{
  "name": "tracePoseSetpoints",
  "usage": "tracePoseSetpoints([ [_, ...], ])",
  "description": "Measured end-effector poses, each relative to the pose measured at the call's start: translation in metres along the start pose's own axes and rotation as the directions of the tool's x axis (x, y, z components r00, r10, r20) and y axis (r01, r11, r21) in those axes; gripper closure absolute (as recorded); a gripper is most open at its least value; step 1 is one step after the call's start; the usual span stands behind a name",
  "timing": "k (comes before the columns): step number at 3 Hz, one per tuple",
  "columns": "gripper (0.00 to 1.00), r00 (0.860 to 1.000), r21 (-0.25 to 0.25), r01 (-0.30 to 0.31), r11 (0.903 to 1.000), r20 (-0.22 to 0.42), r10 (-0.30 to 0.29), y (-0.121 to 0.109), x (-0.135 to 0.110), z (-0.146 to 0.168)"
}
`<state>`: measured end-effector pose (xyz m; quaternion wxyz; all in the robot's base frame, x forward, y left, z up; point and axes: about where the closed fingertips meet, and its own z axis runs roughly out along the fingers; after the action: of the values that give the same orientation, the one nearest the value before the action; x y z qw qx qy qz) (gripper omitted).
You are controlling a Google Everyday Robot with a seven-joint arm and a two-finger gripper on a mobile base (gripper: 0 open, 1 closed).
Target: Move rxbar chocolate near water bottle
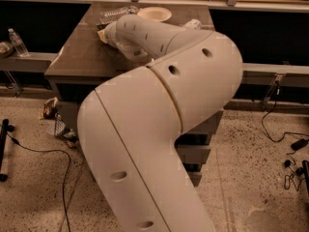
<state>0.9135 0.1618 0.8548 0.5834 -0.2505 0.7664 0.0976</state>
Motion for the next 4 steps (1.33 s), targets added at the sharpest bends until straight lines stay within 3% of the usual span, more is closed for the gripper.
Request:
tracePoseSetpoints([
  [2, 0.01, 1.0, 0.006, 0.004, 1.0, 0.03, -0.004, -0.003, -0.015, 0.006],
  [3, 0.0, 1.0, 0.003, 0.0, 1.0, 0.025, 0.0, -0.005, -0.013, -0.001],
  [4, 0.0, 0.999, -0.027, -0.045, 0.9986, 0.017, 0.045, -0.023, -0.012, -0.036],
])
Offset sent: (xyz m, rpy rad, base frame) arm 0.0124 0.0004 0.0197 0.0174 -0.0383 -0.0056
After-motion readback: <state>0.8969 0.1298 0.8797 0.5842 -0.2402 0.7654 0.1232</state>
